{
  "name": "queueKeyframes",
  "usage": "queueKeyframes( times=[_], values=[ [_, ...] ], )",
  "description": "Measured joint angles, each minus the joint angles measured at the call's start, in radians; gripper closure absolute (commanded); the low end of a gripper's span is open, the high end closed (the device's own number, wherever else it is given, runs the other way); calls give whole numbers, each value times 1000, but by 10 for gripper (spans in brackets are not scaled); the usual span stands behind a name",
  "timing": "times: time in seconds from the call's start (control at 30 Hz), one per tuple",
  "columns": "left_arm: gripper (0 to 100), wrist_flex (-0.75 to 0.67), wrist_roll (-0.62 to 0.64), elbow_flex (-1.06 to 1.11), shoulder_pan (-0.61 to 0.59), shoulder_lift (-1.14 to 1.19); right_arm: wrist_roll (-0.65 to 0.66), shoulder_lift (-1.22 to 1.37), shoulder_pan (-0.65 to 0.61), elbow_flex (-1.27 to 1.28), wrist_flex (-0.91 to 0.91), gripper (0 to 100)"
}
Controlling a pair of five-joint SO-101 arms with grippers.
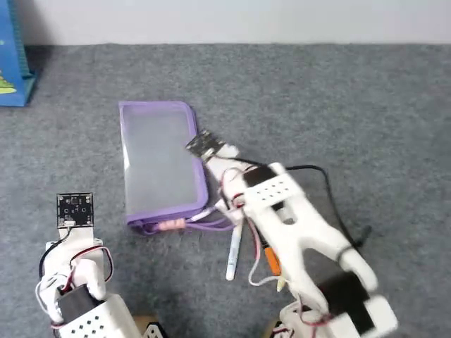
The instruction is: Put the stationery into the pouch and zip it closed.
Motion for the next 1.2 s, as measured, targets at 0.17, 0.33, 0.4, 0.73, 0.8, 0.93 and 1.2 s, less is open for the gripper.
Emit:
queueKeyframes(
  times=[0.17,0.33,0.4,0.73,0.8,0.93,1.2],
  values=[
    [987,0,0,0,0,0,58,-175,68,0,120,989],
    [987,0,0,0,0,0,126,-216,166,0,193,986],
    [987,0,0,0,0,0,160,-216,203,0,224,965],
    [987,0,0,0,0,0,157,-331,193,-68,436,779],
    [987,0,0,0,0,0,132,-362,147,-75,437,791],
    [987,0,0,0,0,0,118,-365,-14,-75,439,801],
    [987,0,0,0,0,0,115,-141,-221,-63,270,801]
  ],
)
